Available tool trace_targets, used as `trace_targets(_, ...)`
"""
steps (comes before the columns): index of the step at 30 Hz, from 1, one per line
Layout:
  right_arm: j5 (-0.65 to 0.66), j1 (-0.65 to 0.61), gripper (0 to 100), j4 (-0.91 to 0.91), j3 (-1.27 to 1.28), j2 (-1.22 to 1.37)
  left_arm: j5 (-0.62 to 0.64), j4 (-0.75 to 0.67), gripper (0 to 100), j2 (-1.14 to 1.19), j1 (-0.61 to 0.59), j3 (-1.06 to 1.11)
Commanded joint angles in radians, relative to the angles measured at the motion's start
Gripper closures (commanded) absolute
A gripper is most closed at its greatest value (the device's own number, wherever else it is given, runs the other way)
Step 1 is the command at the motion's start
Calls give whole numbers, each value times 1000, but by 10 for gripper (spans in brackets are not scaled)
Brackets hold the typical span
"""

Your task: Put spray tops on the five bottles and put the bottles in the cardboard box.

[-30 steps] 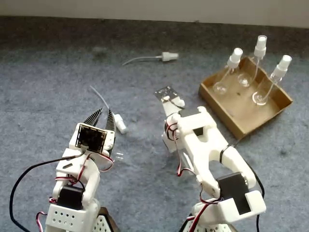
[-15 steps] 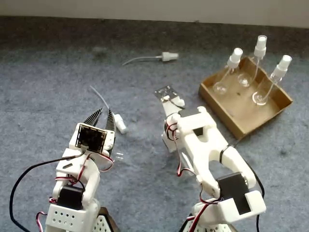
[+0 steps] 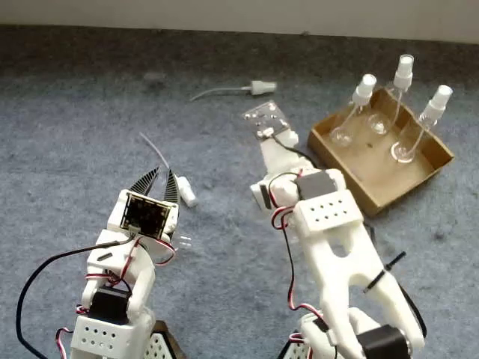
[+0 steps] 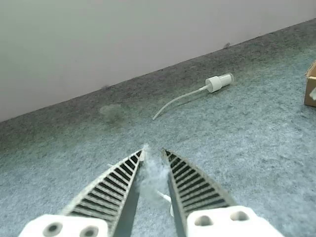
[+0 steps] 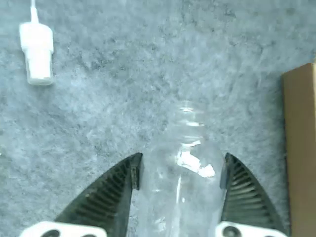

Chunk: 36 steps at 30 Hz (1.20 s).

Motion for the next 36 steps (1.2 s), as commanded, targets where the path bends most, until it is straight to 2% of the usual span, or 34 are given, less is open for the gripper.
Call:
trace_targets(1, -11, -15, 800, 2, 48, -165, -9, 2, 994, -13, 21, 18)
trace_targets(5, -11, -12, 800, -90, 189, -302, -9, 2, 994, -13, 21, 18)
trace_targets(13, -11, -10, 800, -460, 578, -512, -12, 2, 993, -13, 22, 18)
trace_targets(21, -12, -10, 800, -673, 779, -647, -14, 2, 993, -13, 24, 18)
trace_targets(27, -140, -10, 800, -722, 848, -771, -14, 2, 993, -13, 24, 18)
trace_targets(32, -138, -10, 798, -736, 888, -866, -25, 11, 993, -13, 24, 15)
trace_targets(36, -138, -10, 800, -886, 1001, -951, -74, 138, 995, -13, 25, -85)
